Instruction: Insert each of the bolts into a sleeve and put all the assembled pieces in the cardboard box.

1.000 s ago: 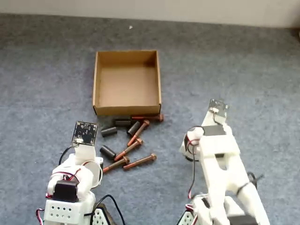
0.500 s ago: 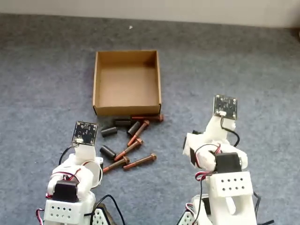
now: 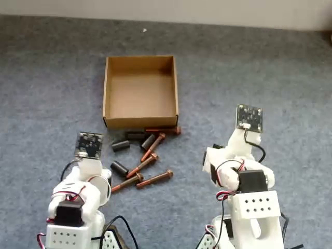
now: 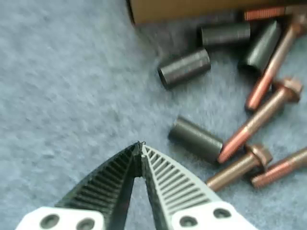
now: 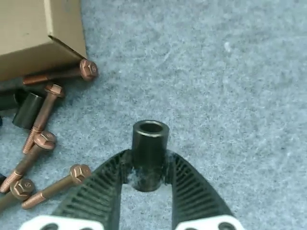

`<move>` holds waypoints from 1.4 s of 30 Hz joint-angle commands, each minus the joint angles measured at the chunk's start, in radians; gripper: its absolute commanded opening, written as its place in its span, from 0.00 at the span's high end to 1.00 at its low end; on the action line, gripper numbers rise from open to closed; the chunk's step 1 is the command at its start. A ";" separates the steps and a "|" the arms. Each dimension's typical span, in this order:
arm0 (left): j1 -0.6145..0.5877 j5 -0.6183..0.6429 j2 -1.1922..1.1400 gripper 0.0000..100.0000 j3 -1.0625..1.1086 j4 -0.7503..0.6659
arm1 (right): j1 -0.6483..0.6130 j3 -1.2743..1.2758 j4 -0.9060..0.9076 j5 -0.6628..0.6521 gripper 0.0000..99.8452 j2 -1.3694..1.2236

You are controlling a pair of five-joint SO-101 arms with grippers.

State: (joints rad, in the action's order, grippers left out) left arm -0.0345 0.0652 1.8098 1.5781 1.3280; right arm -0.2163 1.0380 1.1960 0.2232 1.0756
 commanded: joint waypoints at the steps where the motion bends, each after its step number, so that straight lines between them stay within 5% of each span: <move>1: -0.019 -0.164 0.004 0.98 -0.214 -0.002 | 0.012 -0.007 0.004 -0.011 1.00 0.024; 5: -0.015 -0.462 -0.001 0.98 -0.351 0.003 | 0.012 -0.007 0.004 -0.011 1.00 0.027; 7: 0.002 -0.508 -0.002 0.98 -0.410 0.000 | 0.012 -0.007 0.004 -0.011 1.00 0.027; 11: 0.070 -0.511 -0.122 0.98 -0.539 0.006 | 0.012 -0.015 0.004 -0.012 1.00 0.028; 18: 0.147 -0.511 -0.710 0.98 -0.782 0.008 | 0.012 -0.016 0.004 -0.012 1.00 0.028; 23: 0.308 -0.511 -1.004 0.95 -0.885 0.012 | 0.054 -0.012 0.002 -0.012 1.00 0.028; 27: 0.430 -0.506 -1.156 0.86 -0.917 0.006 | 0.165 -0.010 0.002 -0.012 1.00 0.028; 42: 0.667 -0.393 -1.598 0.85 -0.918 -0.212 | 0.384 0.076 -0.119 -0.014 1.00 0.028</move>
State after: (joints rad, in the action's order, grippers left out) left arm 0.5976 -0.3675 0.2800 0.7004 1.1899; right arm 0.1320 1.1285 1.1116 0.2171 1.0848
